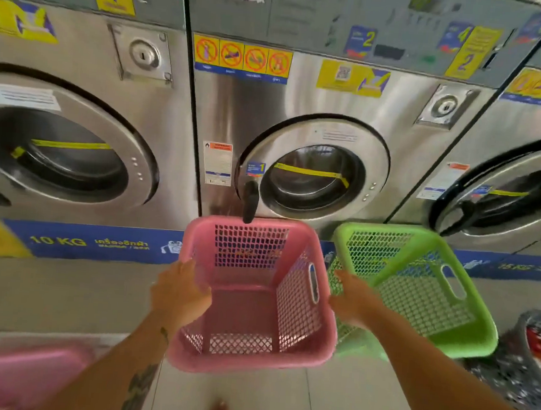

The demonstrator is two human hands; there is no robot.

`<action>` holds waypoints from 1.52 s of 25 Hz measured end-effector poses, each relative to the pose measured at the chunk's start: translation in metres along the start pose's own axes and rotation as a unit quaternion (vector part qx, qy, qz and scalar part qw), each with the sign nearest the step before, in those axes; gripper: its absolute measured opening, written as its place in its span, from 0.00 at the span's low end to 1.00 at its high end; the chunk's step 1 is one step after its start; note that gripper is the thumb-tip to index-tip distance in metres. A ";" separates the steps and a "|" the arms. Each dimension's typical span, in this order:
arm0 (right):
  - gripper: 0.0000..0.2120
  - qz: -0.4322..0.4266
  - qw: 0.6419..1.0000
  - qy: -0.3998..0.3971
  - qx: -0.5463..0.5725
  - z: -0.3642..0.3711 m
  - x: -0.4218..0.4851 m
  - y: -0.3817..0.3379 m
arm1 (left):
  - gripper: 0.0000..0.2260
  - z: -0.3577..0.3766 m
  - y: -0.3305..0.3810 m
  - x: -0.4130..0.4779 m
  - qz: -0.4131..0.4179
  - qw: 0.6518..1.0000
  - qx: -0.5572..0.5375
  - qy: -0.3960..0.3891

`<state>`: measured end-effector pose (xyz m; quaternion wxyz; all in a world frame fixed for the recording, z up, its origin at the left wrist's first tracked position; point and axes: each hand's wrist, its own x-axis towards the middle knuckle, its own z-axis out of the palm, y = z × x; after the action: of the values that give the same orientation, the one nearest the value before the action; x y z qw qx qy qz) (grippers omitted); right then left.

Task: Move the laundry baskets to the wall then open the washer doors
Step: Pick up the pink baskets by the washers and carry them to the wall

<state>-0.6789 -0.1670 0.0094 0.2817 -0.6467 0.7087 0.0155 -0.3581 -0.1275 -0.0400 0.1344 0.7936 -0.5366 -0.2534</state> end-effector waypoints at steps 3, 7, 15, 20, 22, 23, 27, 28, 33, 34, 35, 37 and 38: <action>0.27 0.002 0.999 -0.010 -0.031 0.023 0.064 0.001 | 0.31 0.030 -0.014 0.047 -0.019 0.999 0.046 -0.002; 0.41 0.041 0.998 -0.035 -0.010 0.068 0.122 0.013 | 0.34 0.065 -0.035 0.082 -0.031 0.998 0.049 -0.015; 0.44 0.000 0.995 0.083 -0.054 0.114 0.126 0.032 | 0.38 0.078 -0.064 0.094 0.010 0.994 0.108 0.010; 0.47 -0.008 0.998 0.043 -0.042 0.097 0.090 0.043 | 0.32 0.070 -0.067 0.052 0.004 0.998 0.042 0.047; 0.46 -0.014 0.999 0.035 -0.039 0.097 0.066 0.049 | 0.28 0.075 -0.068 0.019 -0.007 0.998 0.006 0.069; 0.44 -0.020 0.999 0.034 -0.033 0.098 0.053 0.055 | 0.26 0.078 -0.069 0.001 -0.014 0.997 -0.005 0.076; 0.29 -0.020 0.999 -0.004 -0.049 0.115 0.013 0.089 | 0.23 0.089 -0.078 -0.071 -0.067 0.995 -0.027 0.065; 0.25 0.001 0.999 -0.015 -0.035 0.123 0.003 0.098 | 0.23 0.096 -0.083 -0.086 -0.073 0.995 -0.032 0.054; 0.18 0.117 0.988 -0.055 0.085 0.181 -0.031 0.136 | 0.20 0.137 -0.109 -0.135 -0.161 0.981 -0.106 0.002; 0.19 0.130 0.985 -0.060 0.100 0.192 -0.033 0.140 | 0.19 0.145 -0.116 -0.141 -0.179 0.976 -0.128 -0.003; 0.21 0.147 0.980 -0.065 0.119 0.204 -0.036 0.143 | 0.17 0.152 -0.123 -0.147 -0.194 0.971 -0.142 -0.003; 0.26 0.178 0.970 -0.074 0.152 0.227 -0.039 0.147 | 0.13 0.165 -0.138 -0.154 -0.203 0.966 -0.159 0.005; 0.28 0.187 0.966 -0.079 0.163 0.240 -0.042 0.149 | 0.12 0.173 -0.148 -0.156 -0.206 0.964 -0.169 0.010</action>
<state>-0.7256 -0.0113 -0.2259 0.4302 -0.4449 0.7855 0.0030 -0.3825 0.0834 -0.2157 0.2168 0.8552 -0.3093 -0.3548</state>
